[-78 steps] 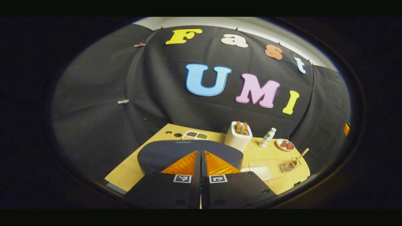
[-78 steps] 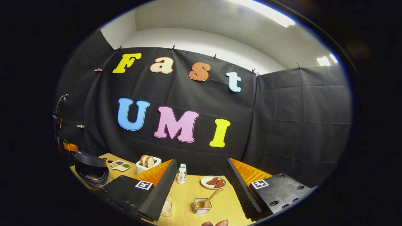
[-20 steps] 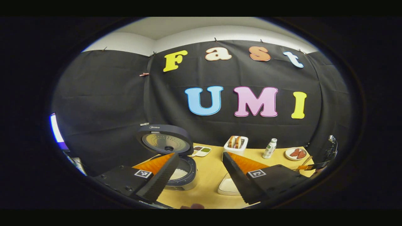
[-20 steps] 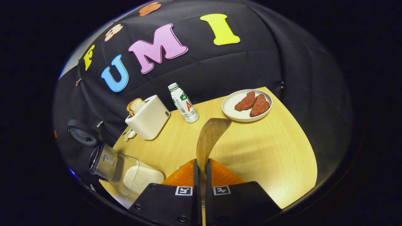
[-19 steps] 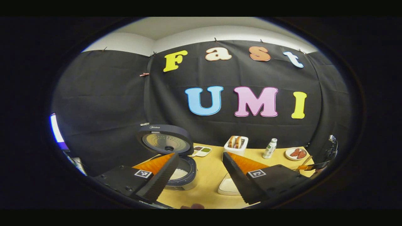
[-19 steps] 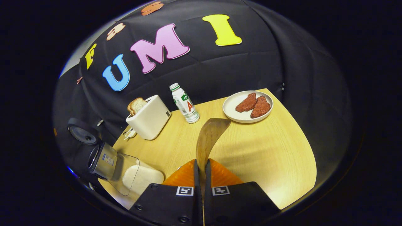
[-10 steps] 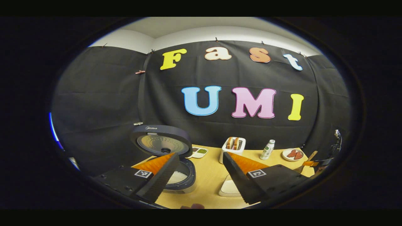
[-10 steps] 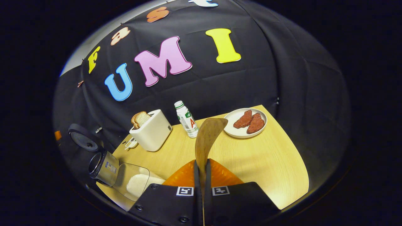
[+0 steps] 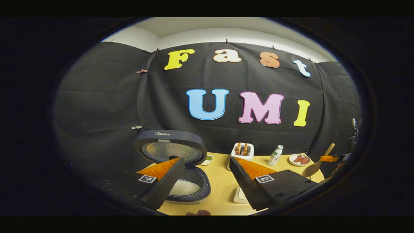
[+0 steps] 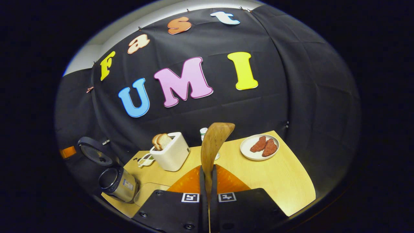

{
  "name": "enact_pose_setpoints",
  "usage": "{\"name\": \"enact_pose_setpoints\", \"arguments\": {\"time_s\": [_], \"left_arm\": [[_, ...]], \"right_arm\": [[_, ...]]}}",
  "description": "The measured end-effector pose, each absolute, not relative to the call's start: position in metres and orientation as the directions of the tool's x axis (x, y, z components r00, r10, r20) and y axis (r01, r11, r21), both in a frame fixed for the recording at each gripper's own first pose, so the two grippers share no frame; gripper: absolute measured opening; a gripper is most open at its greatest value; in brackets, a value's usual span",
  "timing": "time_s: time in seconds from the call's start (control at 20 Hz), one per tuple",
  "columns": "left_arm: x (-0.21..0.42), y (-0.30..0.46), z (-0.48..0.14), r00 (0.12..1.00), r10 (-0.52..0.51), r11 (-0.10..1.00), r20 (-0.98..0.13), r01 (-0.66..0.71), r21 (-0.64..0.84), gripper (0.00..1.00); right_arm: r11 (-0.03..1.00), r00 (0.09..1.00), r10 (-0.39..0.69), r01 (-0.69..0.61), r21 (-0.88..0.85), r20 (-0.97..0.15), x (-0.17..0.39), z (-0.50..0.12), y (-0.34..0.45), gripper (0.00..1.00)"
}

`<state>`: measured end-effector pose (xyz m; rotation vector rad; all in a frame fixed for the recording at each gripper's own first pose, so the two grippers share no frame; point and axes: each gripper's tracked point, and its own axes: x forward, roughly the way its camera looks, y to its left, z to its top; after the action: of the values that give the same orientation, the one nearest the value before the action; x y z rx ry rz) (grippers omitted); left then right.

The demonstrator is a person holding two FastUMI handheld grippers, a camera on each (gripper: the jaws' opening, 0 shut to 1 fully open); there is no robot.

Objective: Close the left gripper, press the button to open the rice cooker; take a wooden spoon from the chopstick holder with the right hand, scoop a spoonful of rice and pour it into the rice cooker, then put the wooden spoon back into the chopstick holder.

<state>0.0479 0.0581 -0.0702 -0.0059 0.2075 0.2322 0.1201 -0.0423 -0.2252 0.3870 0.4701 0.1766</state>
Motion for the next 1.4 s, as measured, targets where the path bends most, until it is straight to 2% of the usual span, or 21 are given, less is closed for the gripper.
{"name": "enact_pose_setpoints", "arguments": {"time_s": [0.25,0.3,0.5,0.55,0.6,0.8,1.0,1.05,1.1,1.25,1.4], "left_arm": [[0.05,0.082,-0.067,0.96,0.203,0.979,-0.191,-0.201,0.03,0.92],[0.05,0.086,-0.067,0.962,0.195,0.981,-0.19,-0.194,0.028,0.95],[0.05,0.104,-0.069,0.966,0.174,0.985,-0.193,-0.171,0.031,0.95],[0.049,0.108,-0.069,0.968,0.165,0.986,-0.191,-0.163,0.03,0.92],[0.05,0.112,-0.068,0.969,0.157,0.988,-0.19,-0.154,0.029,0.95],[0.048,0.126,-0.07,0.973,0.133,0.991,-0.189,-0.131,0.026,0.95],[0.047,0.137,-0.072,0.975,0.117,0.993,-0.187,-0.116,0.017,0.95],[0.047,0.139,-0.071,0.976,0.113,0.994,-0.187,-0.112,0.015,0.92],[0.047,0.141,-0.072,0.976,0.109,0.994,-0.187,-0.108,0.013,0.95],[0.047,0.148,-0.072,0.977,0.106,0.994,-0.186,-0.106,0.01,0.95],[0.047,0.156,-0.073,0.977,0.109,0.994,-0.185,-0.109,0.013,0.95]], "right_arm": [[0.919,0.862,0.325,-0.19,0.346,-0.389,0.109,-0.208,0.03,0.06],[0.92,0.854,0.339,-0.214,0.328,-0.395,0.106,-0.209,0.045,0.06],[0.934,0.813,0.352,-0.278,0.224,-0.463,0.099,-0.238,0.093,0.07],[0.941,0.805,0.339,-0.287,0.179,-0.486,0.097,-0.249,0.1,0.07],[0.946,0.801,0.321,-0.297,0.13,-0.506,0.096,-0.26,0.105,0.07],[0.943,0.769,0.275,-0.332,0.007,-0.577,0.085,-0.296,0.129,0.06],[0.939,0.736,0.178,-0.326,-0.111,-0.653,0.077,-0.333,0.134,0.07],[0.937,0.724,0.162,-0.326,-0.126,-0.67,0.075,-0.34,0.136,0.07],[0.936,0.715,0.142,-0.321,-0.141,-0.684,0.073,-0.348,0.137,0.07],[0.943,0.694,0.091,-0.291,-0.162,-0.714,0.065,-0.361,0.139,0.07],[0.957,0.681,0.085,-0.258,-0.13,-0.728,0.062,-0.365,0.149,0.07]]}}
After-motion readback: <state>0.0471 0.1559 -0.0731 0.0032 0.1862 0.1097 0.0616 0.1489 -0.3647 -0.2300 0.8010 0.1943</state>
